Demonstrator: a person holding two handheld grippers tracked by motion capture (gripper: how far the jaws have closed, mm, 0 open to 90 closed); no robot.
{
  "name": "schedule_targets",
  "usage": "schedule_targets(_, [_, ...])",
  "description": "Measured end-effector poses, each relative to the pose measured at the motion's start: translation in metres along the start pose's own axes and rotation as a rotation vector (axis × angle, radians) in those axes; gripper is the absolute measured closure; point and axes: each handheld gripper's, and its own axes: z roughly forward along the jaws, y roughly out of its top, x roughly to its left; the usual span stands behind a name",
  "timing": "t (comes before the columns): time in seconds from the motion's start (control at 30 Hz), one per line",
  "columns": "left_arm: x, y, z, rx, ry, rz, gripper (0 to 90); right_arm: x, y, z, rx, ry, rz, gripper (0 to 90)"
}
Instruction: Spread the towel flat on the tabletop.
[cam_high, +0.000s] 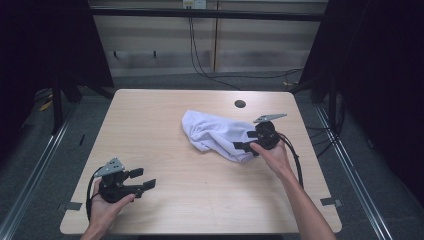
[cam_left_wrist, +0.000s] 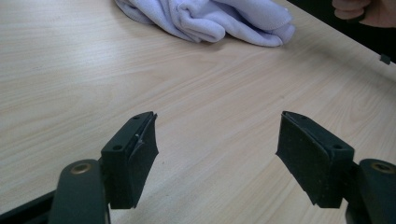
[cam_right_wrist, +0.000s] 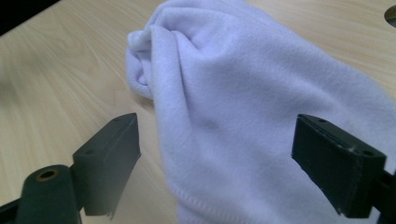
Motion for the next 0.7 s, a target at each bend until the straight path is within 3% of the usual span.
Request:
schedule_targets(0.1, [0.001, 0.000, 0.001, 0.006, -0.002, 0.005, 27.9, -0.010, 0.008, 0.011, 0.017, -0.041, -0.003, 14.7])
schedule_targets(0.27, [-0.001, 0.001, 0.002, 0.011, -0.008, 0.011, 27.7, -0.016, 0.003, 0.032, 0.064, -0.062, 0.009, 16.1])
schedule_targets(0.3, [-0.001, 0.000, 0.001, 0.014, -0.007, 0.021, 27.8, -0.015, -0.004, 0.045, 0.106, -0.078, -0.004, 18.2])
schedule_targets(0.37, [-0.001, 0.000, 0.001, 0.010, -0.007, 0.018, 27.9, -0.014, -0.007, 0.051, 0.135, -0.086, -0.014, 18.6])
schedule_targets(0.43, [-0.001, 0.000, 0.001, 0.012, -0.006, 0.020, 28.2, -0.008, -0.011, 0.058, 0.142, -0.144, -0.039, 20.4])
schedule_targets(0.5, [-0.001, 0.000, 0.003, 0.011, -0.014, 0.011, 28.4, -0.006, -0.011, 0.058, 0.153, -0.159, -0.053, 22.1])
schedule_targets(0.53, [-0.001, 0.001, 0.004, 0.015, -0.019, 0.011, 29.2, -0.004, -0.010, 0.058, 0.168, -0.162, -0.054, 27.3])
schedule_targets(0.6, [-0.002, 0.001, 0.006, 0.018, -0.027, 0.013, 29.9, -0.002, -0.010, 0.054, 0.169, -0.137, -0.072, 46.6])
schedule_targets(0.7, [-0.004, 0.001, 0.008, 0.023, -0.035, 0.017, 30.7, 0.000, -0.015, 0.052, 0.132, -0.100, -0.056, 62.3])
